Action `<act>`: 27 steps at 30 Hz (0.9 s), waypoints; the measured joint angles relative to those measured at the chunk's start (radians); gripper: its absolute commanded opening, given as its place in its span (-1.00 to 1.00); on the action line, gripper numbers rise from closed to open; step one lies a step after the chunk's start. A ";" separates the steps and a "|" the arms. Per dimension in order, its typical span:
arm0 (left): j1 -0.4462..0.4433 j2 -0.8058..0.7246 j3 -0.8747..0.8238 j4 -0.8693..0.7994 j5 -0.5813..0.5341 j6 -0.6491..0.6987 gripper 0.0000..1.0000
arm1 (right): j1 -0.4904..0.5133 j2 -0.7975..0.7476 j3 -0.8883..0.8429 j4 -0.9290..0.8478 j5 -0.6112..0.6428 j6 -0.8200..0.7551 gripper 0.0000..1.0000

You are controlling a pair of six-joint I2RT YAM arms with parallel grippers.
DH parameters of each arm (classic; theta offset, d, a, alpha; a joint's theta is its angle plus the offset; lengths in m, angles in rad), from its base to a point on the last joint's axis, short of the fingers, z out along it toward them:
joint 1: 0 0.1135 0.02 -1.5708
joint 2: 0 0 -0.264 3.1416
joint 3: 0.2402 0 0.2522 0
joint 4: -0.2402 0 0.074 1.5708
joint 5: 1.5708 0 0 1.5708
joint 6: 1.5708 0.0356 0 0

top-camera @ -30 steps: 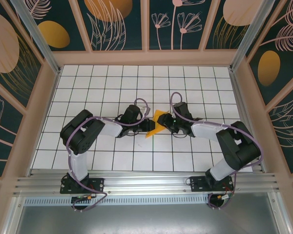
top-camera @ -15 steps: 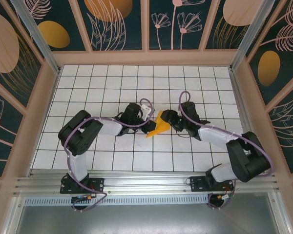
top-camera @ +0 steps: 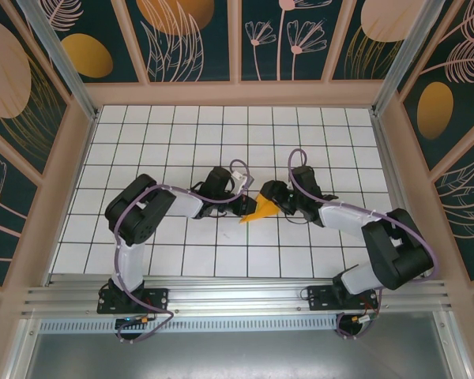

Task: Fold a paper plane with a square sheet of paper (pick it up from the middle)
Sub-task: Fourth fold the wing at the center of the table.

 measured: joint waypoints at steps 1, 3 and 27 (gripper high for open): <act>0.000 0.006 0.000 0.008 0.010 -0.022 -0.70 | 0.000 0.001 0.000 -0.001 0.000 0.000 0.19; 0.000 0.010 0.000 0.025 0.024 -0.059 -0.70 | 0.000 0.002 0.000 -0.002 0.000 -0.003 0.18; 0.013 0.049 0.008 0.111 0.074 -0.285 -0.68 | -0.019 0.084 -0.016 -0.002 -0.003 -0.003 0.03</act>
